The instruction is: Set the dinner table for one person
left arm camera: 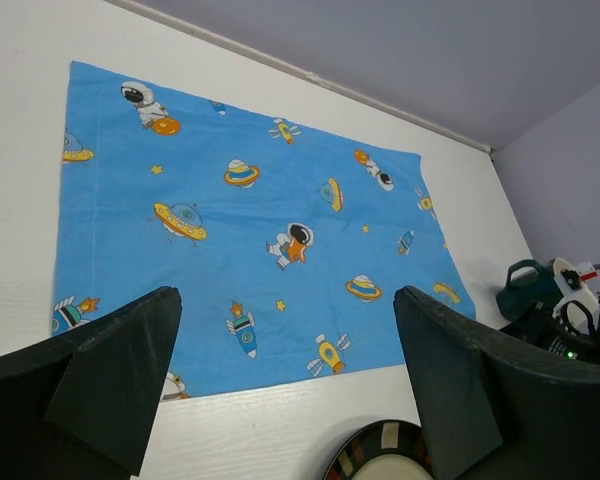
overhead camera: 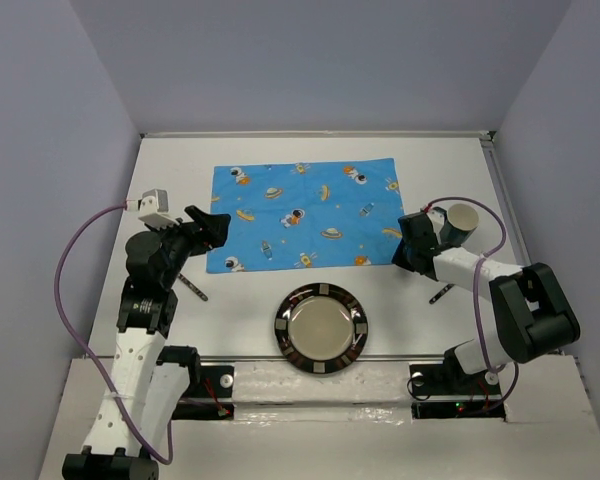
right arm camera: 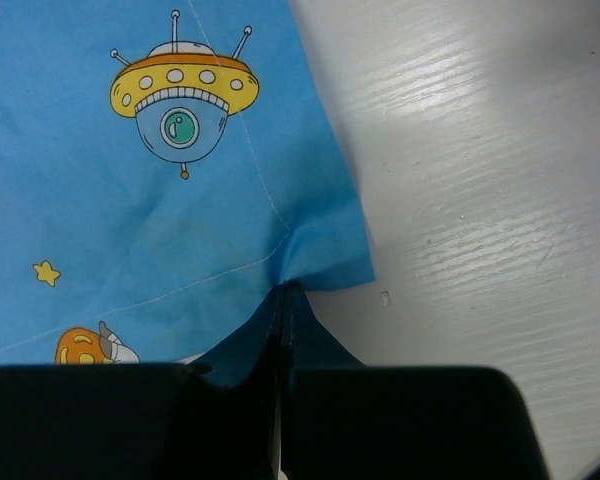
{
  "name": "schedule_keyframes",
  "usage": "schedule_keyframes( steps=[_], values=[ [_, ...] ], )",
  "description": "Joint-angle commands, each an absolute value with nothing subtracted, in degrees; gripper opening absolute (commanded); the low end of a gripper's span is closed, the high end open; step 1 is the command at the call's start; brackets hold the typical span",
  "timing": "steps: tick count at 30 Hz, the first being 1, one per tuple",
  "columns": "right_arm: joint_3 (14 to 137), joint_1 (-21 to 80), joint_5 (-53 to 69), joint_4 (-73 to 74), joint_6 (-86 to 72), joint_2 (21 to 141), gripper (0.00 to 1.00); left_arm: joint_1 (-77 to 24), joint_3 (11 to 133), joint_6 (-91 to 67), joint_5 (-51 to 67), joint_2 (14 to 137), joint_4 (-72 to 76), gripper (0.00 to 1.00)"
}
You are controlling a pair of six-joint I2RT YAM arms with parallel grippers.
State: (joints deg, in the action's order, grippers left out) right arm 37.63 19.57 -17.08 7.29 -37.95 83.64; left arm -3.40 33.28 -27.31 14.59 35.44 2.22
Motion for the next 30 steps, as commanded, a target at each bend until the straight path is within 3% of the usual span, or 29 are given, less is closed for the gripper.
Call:
schedule_keyframes(
  steps=[1, 20, 22, 23, 25, 27, 30],
  values=[
    [38.6, 19.9, -16.6, 9.8, -37.3, 83.1, 0.00, -3.8, 35.8, -24.6, 15.3, 33.8, 2.4, 0.99],
    [35.8, 19.9, -14.3, 13.9, -38.0, 75.2, 0.00, -3.8, 36.2, -24.3, 14.4, 34.0, 2.2, 0.99],
    [36.3, 19.9, -14.2, 15.2, -36.7, 73.1, 0.11, -3.8, 36.2, -24.3, 14.2, 34.0, 2.2, 0.99],
    [36.7, 19.9, -14.3, 15.8, -36.2, 72.4, 0.30, -3.9, 36.3, -24.3, 14.2, 33.9, 2.2, 0.99],
    [37.4, 19.9, -13.7, 16.9, -34.2, 70.1, 0.56, -3.9, 36.2, -24.3, 14.2, 33.8, 2.1, 0.99],
    [38.5, 19.9, -9.5, 18.2, -32.4, 68.0, 0.72, -3.9, 36.4, -24.2, 13.9, 33.6, 1.9, 0.99],
    [38.1, 19.9, 0.6, 18.0, -29.1, 63.2, 0.78, -3.9, 36.4, -23.9, 13.4, 33.4, 1.8, 0.99]
  ],
)
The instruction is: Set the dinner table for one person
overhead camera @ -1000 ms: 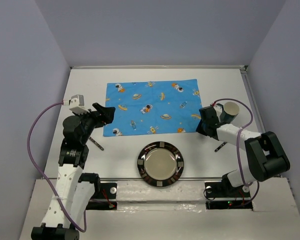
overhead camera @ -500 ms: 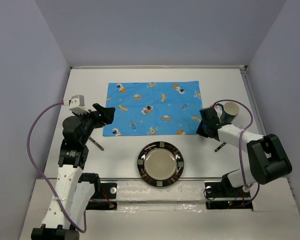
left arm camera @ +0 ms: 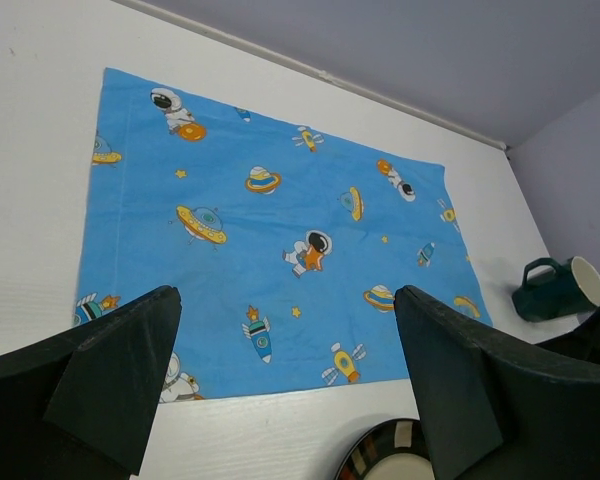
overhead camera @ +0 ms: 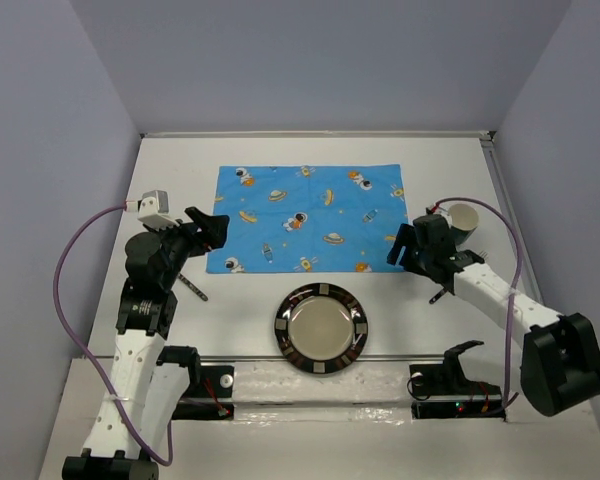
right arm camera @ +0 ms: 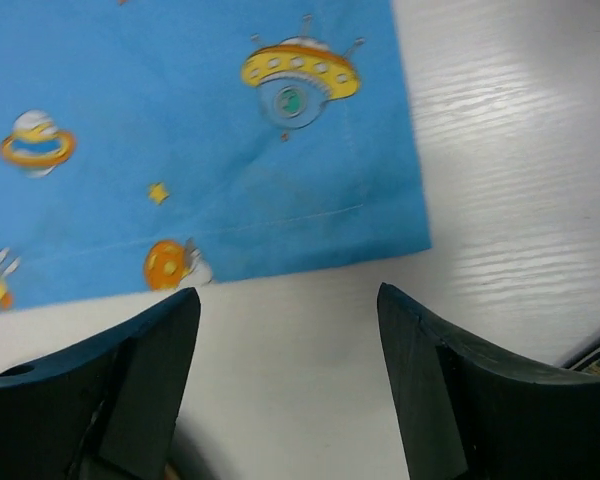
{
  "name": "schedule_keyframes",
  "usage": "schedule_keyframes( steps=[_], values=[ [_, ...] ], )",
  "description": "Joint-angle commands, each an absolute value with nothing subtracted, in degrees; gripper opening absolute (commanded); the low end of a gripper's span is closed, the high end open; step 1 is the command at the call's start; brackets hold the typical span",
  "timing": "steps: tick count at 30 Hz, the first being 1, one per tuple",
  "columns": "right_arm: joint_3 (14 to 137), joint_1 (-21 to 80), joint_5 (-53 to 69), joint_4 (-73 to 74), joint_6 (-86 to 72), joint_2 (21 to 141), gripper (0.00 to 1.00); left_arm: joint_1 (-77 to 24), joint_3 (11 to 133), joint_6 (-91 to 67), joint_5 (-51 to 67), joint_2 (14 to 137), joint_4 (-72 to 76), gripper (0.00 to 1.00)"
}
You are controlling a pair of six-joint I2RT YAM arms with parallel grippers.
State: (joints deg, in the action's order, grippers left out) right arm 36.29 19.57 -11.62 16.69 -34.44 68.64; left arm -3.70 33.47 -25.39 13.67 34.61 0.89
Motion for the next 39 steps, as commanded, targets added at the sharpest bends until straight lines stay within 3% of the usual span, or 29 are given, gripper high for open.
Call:
schedule_keyframes(
  steps=[1, 4, 9, 15, 20, 25, 29, 31, 33, 39],
  values=[
    [37.5, 19.9, 5.1, 17.7, -28.2, 62.3, 0.79, -3.9, 36.5, -23.9, 13.6, 33.5, 1.8, 0.99],
    [33.1, 20.4, 22.4, 12.8, -28.5, 59.6, 0.81, -3.9, 36.6, -24.2, 14.4, 33.7, 2.7, 0.99],
    [24.1, 21.8, 33.6, 5.4, -31.2, 59.0, 0.85, -4.7, 39.0, -22.4, 20.9, 34.9, 3.6, 0.99],
    [16.6, 22.9, 39.7, -4.9, -36.1, 62.9, 0.85, -8.3, 35.1, -20.5, 32.5, 30.3, 11.2, 0.99],
    [13.5, 26.8, 42.4, -14.5, -39.4, 68.8, 0.79, -9.3, 34.5, -20.6, 35.7, 28.7, 13.4, 0.99],
    [10.7, 29.3, 42.7, -22.6, -44.1, 73.7, 0.63, -9.2, 34.6, -20.7, 36.4, 28.9, 13.7, 0.99],
    [9.9, 29.3, 41.7, -27.2, -45.9, 75.8, 0.29, -9.3, 35.1, -20.5, 36.3, 29.5, 13.7, 0.99],
    [9.7, 29.3, 41.7, -28.5, -46.1, 76.5, 0.19, -9.3, 34.8, -20.6, 36.4, 29.2, 13.6, 0.99],
    [9.2, 29.3, 42.4, -29.4, -46.9, 77.1, 0.03, -9.3, 35.0, -20.2, 35.6, 28.8, 13.2, 0.99],
    [11.5, 29.3, 46.7, -30.2, -53.5, 68.5, 0.00, -9.3, 35.7, -19.6, 29.3, 28.6, 9.6, 0.99]
  ],
)
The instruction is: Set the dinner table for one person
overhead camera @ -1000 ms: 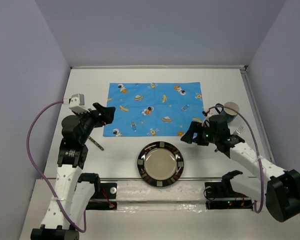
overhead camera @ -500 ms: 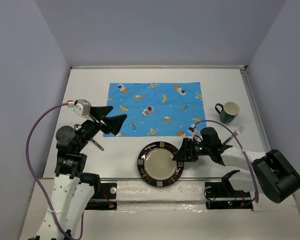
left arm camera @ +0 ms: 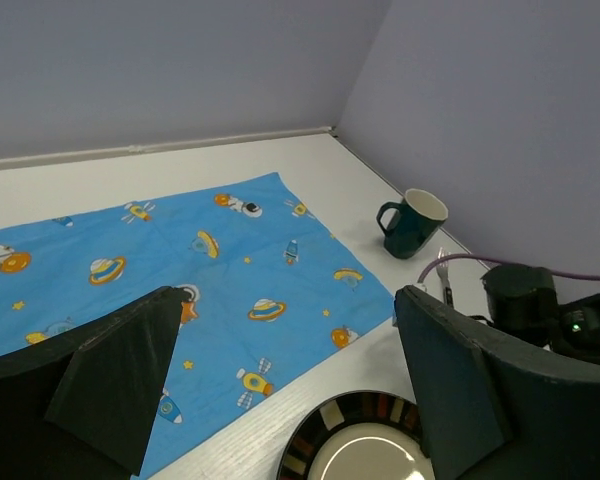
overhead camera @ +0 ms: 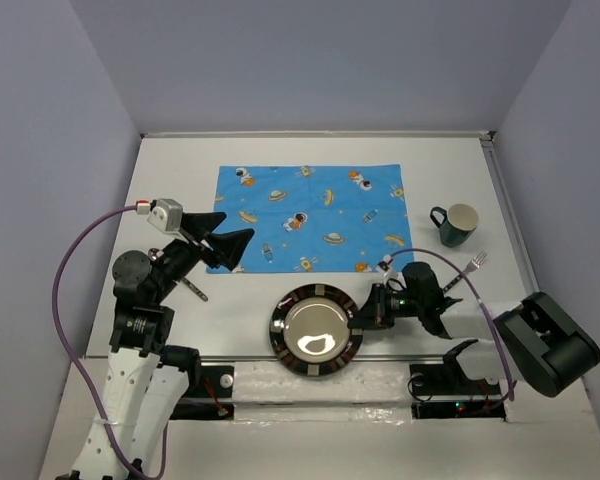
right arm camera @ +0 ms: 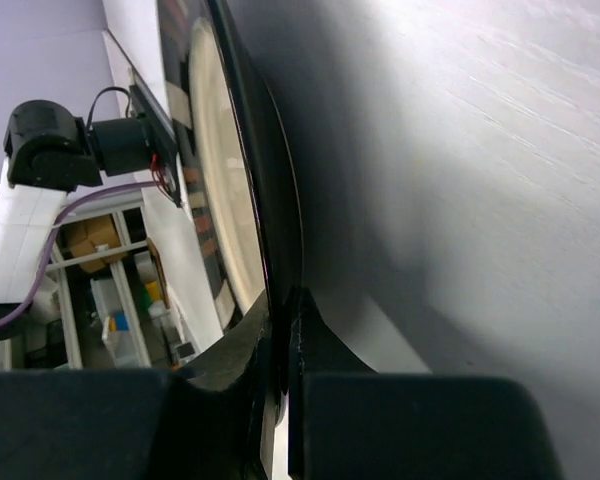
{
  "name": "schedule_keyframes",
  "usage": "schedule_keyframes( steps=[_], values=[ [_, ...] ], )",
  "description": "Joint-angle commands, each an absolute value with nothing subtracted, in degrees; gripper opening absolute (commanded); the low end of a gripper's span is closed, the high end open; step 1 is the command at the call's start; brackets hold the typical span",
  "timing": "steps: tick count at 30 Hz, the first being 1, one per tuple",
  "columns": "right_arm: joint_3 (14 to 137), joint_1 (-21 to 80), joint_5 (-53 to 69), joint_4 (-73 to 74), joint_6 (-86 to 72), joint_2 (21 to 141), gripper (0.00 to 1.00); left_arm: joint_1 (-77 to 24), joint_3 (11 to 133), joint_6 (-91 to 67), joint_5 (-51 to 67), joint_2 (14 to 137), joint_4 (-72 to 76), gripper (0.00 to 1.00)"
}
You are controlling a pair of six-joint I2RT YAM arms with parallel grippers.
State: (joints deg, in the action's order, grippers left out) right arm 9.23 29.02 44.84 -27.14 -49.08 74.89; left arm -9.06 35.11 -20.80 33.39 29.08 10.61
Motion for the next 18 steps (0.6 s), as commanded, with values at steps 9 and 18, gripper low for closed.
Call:
schedule_keyframes(
  steps=[9, 18],
  values=[
    [35.0, 28.4, 34.9, -19.4, -54.8, 63.0, 0.00, -9.6, 38.8, -17.4, 16.7, 26.7, 3.6, 0.99],
    [57.0, 21.0, 31.9, -24.9, -54.4, 88.8, 0.00, -11.2, 39.4, -16.6, 12.4, 26.1, 1.1, 0.99]
  ],
)
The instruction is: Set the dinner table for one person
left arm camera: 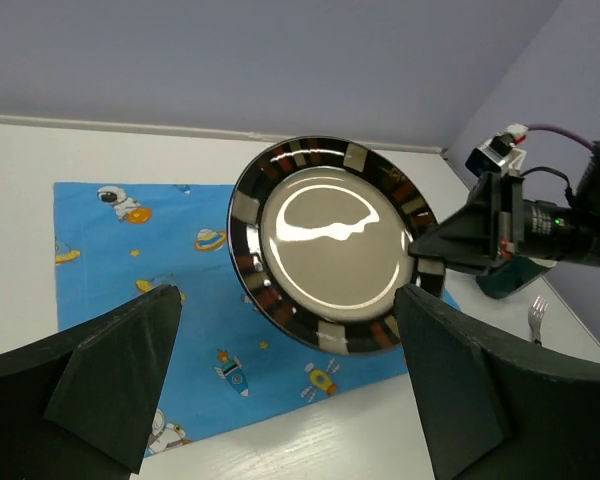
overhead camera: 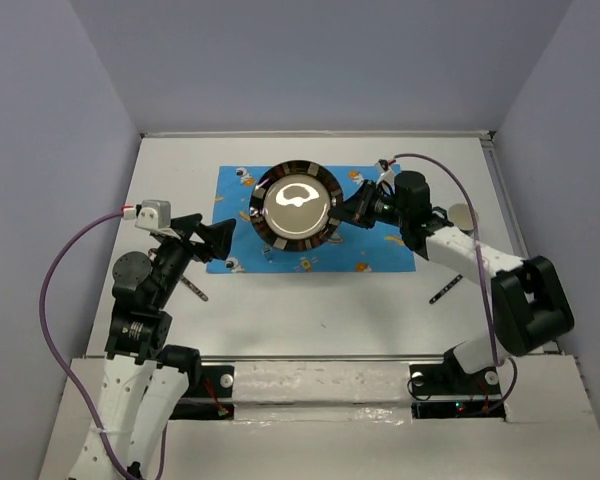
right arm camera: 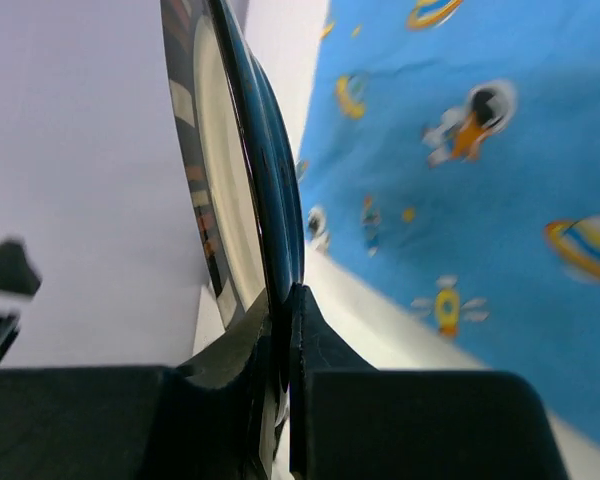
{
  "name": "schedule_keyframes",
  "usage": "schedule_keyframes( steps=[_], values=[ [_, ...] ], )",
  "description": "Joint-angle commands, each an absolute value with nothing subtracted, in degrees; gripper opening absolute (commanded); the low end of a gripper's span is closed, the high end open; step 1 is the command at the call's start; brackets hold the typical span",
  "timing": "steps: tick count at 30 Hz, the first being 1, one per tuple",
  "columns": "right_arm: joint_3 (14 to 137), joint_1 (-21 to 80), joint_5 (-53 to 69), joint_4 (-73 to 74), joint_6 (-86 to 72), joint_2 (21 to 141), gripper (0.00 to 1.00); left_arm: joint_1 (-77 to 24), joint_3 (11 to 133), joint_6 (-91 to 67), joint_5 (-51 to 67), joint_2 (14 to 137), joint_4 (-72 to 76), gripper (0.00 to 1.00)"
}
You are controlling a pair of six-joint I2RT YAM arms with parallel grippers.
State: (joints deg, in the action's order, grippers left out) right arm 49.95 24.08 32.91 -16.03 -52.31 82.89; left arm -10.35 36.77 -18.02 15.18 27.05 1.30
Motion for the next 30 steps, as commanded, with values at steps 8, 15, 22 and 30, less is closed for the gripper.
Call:
schedule_keyframes(
  steps=[8, 15, 22, 30],
  values=[
    [64.5, 20.0, 32.9, -27.6, -56.8, 101.6, 0.00, -12.5, 39.2, -16.5, 12.3, 26.2, 1.1, 0.99],
    [65.1, 18.8, 32.7, -28.4, -56.9, 105.7, 0.00, -12.8, 39.1, -16.7, 12.7, 26.3, 1.1, 0.99],
    [65.4, 18.3, 34.4, -29.5, -57.7, 110.2, 0.00, -12.7, 39.1, -16.8, 13.0, 26.5, 1.1, 0.99],
    [62.9, 18.3, 33.4, -29.4, -58.4, 112.4, 0.01, -12.7, 38.9, -17.0, 13.2, 26.5, 1.3, 0.99]
  ],
)
